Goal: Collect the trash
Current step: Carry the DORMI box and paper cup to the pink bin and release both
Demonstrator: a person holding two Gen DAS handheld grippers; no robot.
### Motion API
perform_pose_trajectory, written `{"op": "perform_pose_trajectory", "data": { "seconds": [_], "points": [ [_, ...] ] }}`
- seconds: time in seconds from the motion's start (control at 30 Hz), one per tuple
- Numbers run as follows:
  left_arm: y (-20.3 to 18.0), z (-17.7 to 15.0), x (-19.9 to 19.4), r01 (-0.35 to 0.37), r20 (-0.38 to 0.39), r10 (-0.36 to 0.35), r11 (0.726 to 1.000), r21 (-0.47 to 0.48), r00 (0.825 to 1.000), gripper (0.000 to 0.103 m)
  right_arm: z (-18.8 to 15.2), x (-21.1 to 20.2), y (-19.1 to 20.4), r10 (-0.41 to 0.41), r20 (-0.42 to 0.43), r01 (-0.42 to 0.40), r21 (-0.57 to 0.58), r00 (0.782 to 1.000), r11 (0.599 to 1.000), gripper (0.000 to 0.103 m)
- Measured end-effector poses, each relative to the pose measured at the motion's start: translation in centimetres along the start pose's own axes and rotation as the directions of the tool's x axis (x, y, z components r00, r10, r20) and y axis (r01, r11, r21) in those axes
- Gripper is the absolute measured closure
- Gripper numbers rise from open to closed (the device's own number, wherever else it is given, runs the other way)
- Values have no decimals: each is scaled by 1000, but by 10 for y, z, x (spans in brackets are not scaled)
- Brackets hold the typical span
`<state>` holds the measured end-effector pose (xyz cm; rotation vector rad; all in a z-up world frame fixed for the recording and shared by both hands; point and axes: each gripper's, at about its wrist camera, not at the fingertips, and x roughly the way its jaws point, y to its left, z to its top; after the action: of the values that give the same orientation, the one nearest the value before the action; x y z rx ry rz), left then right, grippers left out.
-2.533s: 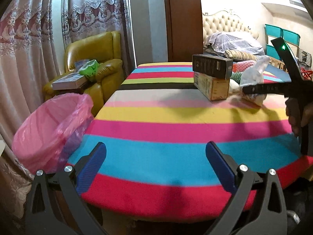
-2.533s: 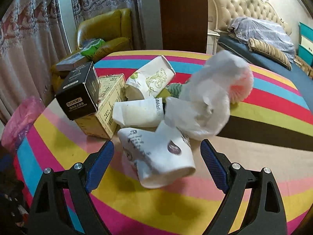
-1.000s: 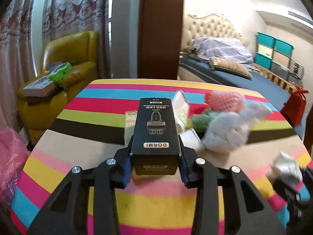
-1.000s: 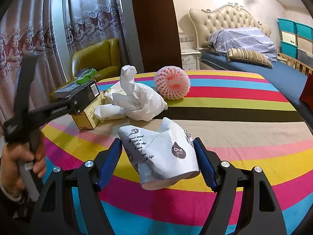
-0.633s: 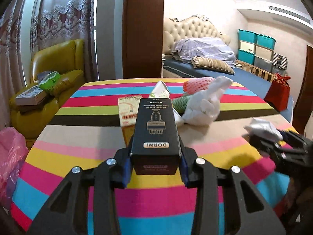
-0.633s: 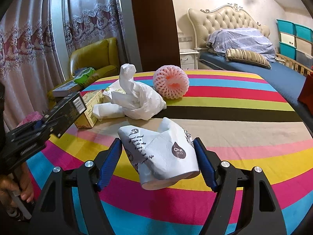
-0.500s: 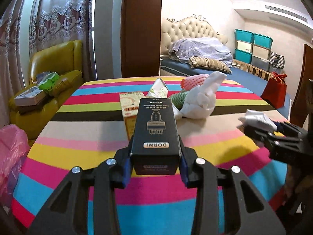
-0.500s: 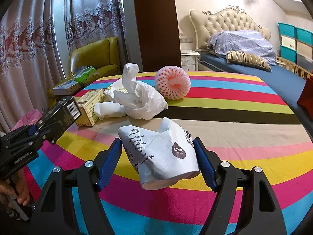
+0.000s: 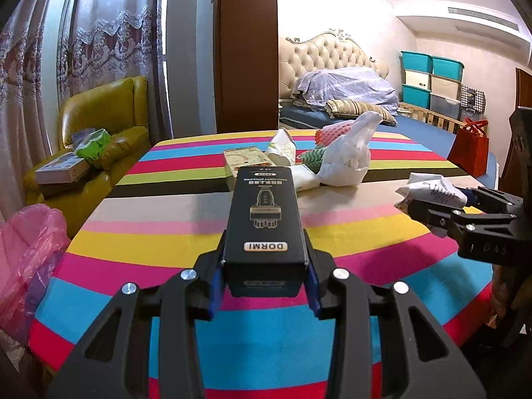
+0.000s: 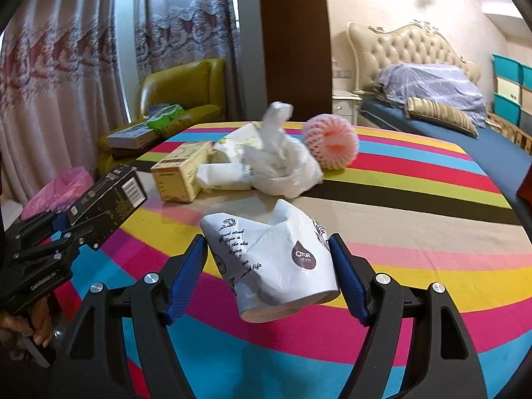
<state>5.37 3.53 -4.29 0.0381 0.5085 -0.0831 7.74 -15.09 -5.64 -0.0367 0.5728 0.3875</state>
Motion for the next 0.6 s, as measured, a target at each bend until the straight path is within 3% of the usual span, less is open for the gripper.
{"op": "perform_pose_trajectory", "data": {
  "seconds": [0.3, 0.6],
  "points": [
    [9, -14, -16, -33, 28, 33, 999, 21, 999, 65, 0, -3, 25, 41, 4, -41, -81, 999, 996, 33],
    [33, -23, -34, -59, 49, 60, 998, -18, 997, 65, 10, -5, 56, 101, 13, -98, -160, 995, 982, 33]
  ]
}}
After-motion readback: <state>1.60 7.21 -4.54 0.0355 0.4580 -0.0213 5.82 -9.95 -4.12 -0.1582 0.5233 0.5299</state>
